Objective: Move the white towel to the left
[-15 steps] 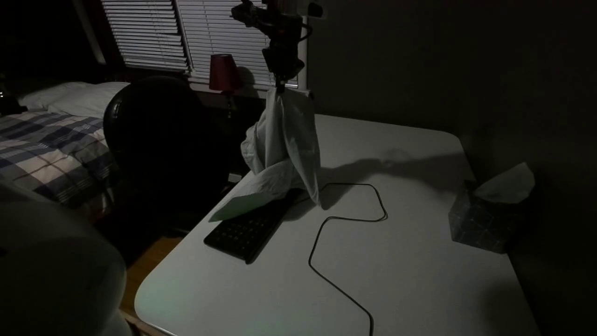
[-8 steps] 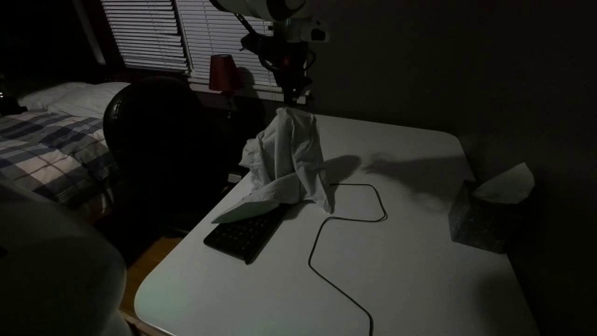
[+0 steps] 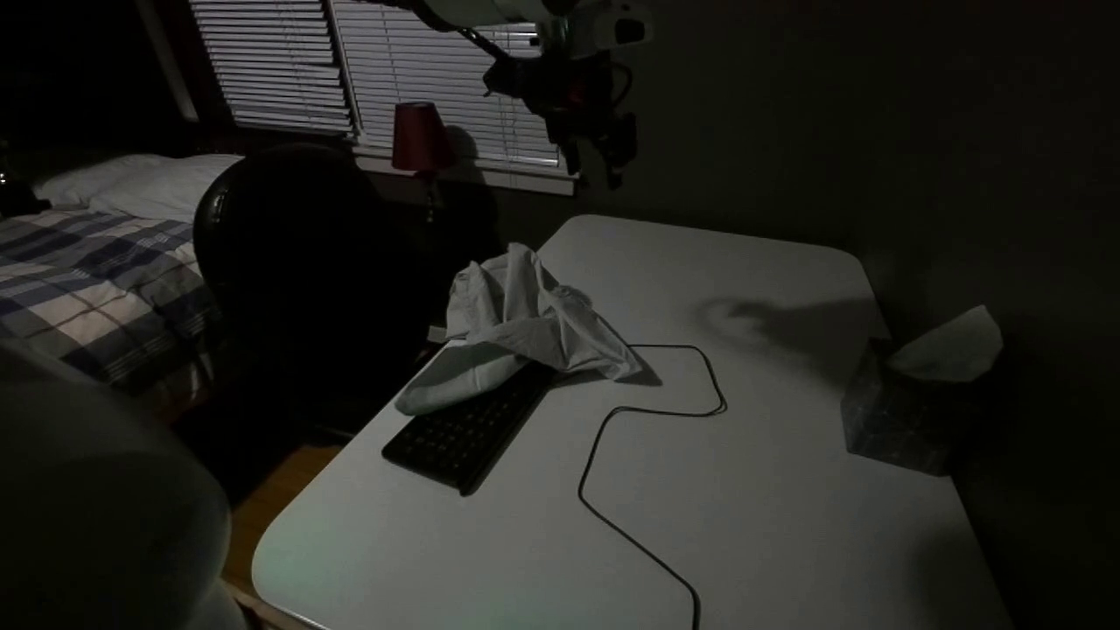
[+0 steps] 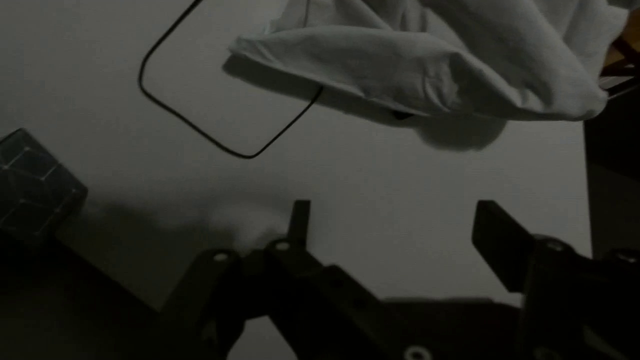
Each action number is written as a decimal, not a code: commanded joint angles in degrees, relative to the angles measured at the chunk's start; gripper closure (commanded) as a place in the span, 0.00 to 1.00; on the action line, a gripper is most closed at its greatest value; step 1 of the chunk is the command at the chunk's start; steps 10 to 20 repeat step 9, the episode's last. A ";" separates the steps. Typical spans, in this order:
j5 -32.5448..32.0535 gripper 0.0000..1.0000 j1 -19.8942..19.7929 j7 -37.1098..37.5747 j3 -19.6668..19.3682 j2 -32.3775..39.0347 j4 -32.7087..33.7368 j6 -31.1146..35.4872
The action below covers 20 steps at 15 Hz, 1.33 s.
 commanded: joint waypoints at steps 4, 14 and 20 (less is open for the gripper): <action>-3.41 0.00 -1.90 -0.48 -0.54 -3.04 0.21 -4.61; -3.42 0.00 -1.65 -0.47 -0.31 -2.27 0.22 -4.51; -3.42 0.00 -1.65 -0.47 -0.31 -2.27 0.22 -4.51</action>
